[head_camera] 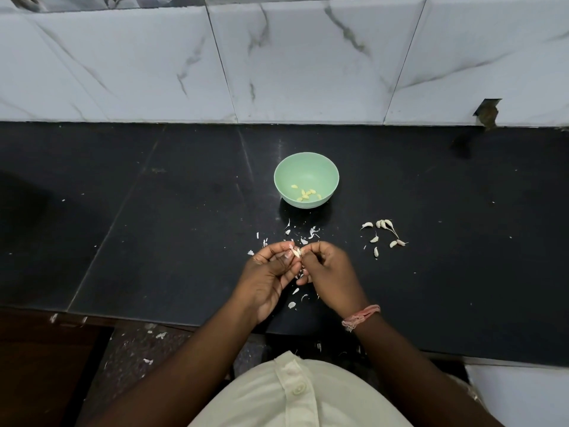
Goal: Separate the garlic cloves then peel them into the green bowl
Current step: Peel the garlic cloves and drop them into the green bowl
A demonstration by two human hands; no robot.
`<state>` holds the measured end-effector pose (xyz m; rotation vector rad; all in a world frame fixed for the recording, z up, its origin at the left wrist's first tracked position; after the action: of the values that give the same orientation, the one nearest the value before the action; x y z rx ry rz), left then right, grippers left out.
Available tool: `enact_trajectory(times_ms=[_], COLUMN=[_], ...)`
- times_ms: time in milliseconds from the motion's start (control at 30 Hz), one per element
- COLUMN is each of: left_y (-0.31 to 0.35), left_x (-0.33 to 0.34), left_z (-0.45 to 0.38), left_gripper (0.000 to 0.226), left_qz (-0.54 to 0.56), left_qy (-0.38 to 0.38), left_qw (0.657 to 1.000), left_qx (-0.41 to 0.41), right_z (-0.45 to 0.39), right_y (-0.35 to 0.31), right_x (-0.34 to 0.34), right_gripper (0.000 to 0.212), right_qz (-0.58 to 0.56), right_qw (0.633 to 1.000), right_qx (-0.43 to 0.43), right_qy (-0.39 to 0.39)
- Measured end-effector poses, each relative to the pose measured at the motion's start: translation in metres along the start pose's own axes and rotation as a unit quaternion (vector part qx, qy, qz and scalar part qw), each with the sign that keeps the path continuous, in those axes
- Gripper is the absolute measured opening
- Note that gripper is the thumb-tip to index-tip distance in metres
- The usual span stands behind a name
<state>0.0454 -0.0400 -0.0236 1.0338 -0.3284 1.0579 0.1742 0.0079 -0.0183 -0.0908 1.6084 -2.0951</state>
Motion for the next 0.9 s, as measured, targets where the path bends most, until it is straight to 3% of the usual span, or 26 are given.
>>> enact_trajectory(times_ms=[433, 667, 900], left_y=[0.0031, 0.0011, 0.0003], left_x=[0.0015, 0.0045, 0.0043], left_z=[0.0019, 0.0035, 0.0058], left_gripper=[0.017, 0.027, 0.016], left_qz=[-0.001, -0.010, -0.079], left_qy=[0.005, -0.014, 0.040], left_qw=[1.000, 1.000, 0.995], left_qx=[0.017, 0.014, 0.046], right_z=[0.0003, -0.0039, -0.0063], right_y=[0.0023, -0.0015, 0.0014], right_x=[-0.0024, -0.0004, -0.0043], right_gripper=[0.010, 0.009, 0.005], right_qz=[-0.031, -0.037, -0.017], right_qw=[0.994, 0.998, 1.000], right_qx=[-0.032, -0.024, 0.000], right_qy=[0.100, 0.038, 0.018])
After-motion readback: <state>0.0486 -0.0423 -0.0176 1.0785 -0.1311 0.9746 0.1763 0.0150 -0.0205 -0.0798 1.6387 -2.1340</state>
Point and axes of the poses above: each hand's wrist, its own z-axis away from the middle knuckle, its own x-axis out of the palm, y = z × x, the point moved 1 cm from there along -z, towards the middle knuckle, and after that the axes turned 9 degrees about z, right-handed, at the moved point
